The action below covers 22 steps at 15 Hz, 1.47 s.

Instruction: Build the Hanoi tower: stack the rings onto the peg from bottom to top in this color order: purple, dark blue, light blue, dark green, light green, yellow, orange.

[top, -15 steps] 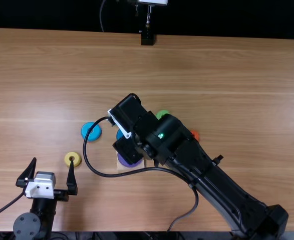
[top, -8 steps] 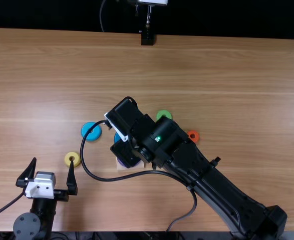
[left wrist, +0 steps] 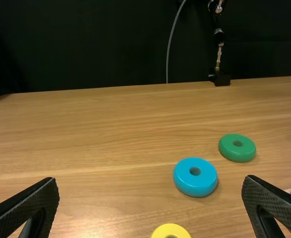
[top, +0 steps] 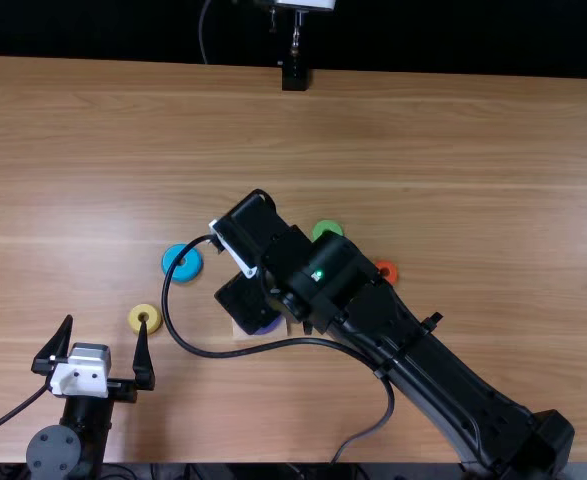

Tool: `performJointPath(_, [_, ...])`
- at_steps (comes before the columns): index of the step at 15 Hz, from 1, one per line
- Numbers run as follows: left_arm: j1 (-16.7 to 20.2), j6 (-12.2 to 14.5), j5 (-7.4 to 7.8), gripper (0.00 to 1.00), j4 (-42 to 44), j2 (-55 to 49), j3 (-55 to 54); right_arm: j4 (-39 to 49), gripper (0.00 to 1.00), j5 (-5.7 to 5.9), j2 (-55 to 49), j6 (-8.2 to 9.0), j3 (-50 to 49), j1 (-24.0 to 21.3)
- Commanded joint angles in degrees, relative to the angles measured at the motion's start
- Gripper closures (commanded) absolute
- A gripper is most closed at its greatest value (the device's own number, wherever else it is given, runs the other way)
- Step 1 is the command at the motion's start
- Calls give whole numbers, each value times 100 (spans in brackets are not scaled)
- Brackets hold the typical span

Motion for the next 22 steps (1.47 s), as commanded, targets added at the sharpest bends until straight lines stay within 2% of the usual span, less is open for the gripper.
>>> performJointPath(1, [20,76,25,0,-66,-73,-113,221,0,240,-23,41,318,-214])
performJointPath(3, [20,76,25,0,-66,-73,-113,939,0,904,-524,20,204,-513])
performJointPath(4, [20,76,25,0,-66,-73,-113,1360,0,1210,-945,30,-51,-838])
performJointPath(5, [20,76,25,0,-66,-73,-113,1930,0,1463,-1315,20,-367,-1164])
performJointPath(6, [20,76,25,0,-66,-73,-113,2500,0,1643,-1701,20,-745,-1366])
performJointPath(7, [20,76,25,0,-66,-73,-113,3058,0,1716,-2176,9,-1220,-1550])
performJointPath(10, [20,76,25,0,-66,-73,-113,4282,0,1685,-3811,-22,-3197,-2306])
performJointPath(11, [20,76,25,0,-66,-73,-113,4704,0,1664,-4329,30,-3865,-2631])
performJointPath(12, [20,76,25,0,-66,-73,-113,5052,0,1621,-4892,30,-4630,-2974])
performJointPath(13, [20,76,25,0,-66,-73,-113,5526,0,1516,-5516,30,-5395,-3326])
performJointPath(14, [20,76,25,0,-66,-73,-113,6001,0,1242,-6061,30,-6151,-3642])
performJointPath(16, [20,76,25,0,-66,-73,-113,6824,0,514,-7142,-12,-7566,-4126])
performJointPath(17, [20,76,25,0,-66,-73,-113,7140,0,335,-7748,-22,-8163,-4284])
performJointPath(19, [20,76,25,0,-66,-73,-113,7404,0,303,-8917,-22,-9253,-4407])
performJointPath(22, [20,76,25,0,-66,-73,-113,7351,0,303,-9840,-33,-10167,-4688])
